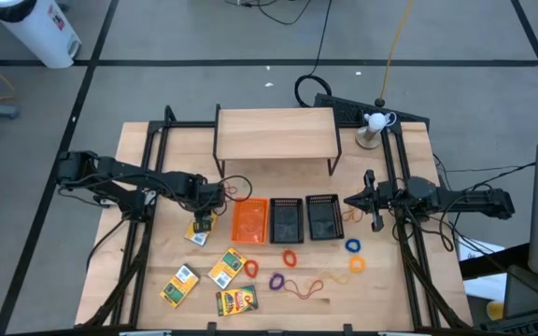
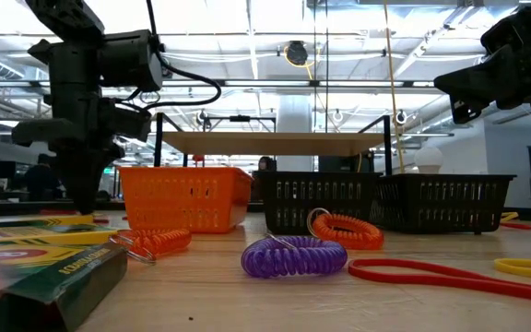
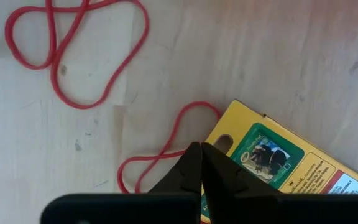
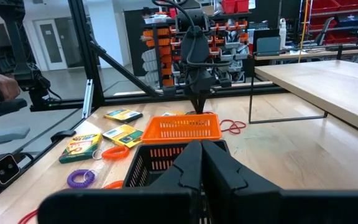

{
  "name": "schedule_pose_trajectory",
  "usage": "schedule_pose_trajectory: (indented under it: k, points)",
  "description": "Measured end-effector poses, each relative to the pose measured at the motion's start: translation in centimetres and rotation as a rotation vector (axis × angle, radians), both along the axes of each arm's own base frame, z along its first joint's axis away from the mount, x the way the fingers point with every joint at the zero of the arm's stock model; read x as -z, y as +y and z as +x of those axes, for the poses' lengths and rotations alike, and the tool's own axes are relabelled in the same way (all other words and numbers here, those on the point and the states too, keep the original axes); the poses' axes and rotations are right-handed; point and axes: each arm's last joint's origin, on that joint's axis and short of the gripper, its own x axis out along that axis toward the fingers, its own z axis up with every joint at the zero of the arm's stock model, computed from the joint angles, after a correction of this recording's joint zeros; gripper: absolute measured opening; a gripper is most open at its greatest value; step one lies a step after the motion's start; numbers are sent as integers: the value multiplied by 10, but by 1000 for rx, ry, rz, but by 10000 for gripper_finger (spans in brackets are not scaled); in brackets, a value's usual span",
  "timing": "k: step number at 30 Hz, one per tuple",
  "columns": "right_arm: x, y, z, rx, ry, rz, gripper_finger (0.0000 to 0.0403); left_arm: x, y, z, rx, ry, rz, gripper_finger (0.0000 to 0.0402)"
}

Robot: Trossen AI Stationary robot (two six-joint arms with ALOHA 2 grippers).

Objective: Pick & Place Office Desk Supplies
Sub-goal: Put the yellow crayon box into the orange bin

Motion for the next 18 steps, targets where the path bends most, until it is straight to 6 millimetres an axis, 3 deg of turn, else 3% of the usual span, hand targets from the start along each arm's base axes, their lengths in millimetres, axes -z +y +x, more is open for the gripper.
schedule_pose_trajectory:
  k: [6,18]
  points:
    - [0,0,0,0,0,0,0,-3,4,2,-7,-9,5,2]
    - [0,0,0,0,0,0,0,-36,3,24,39,-102,9,2]
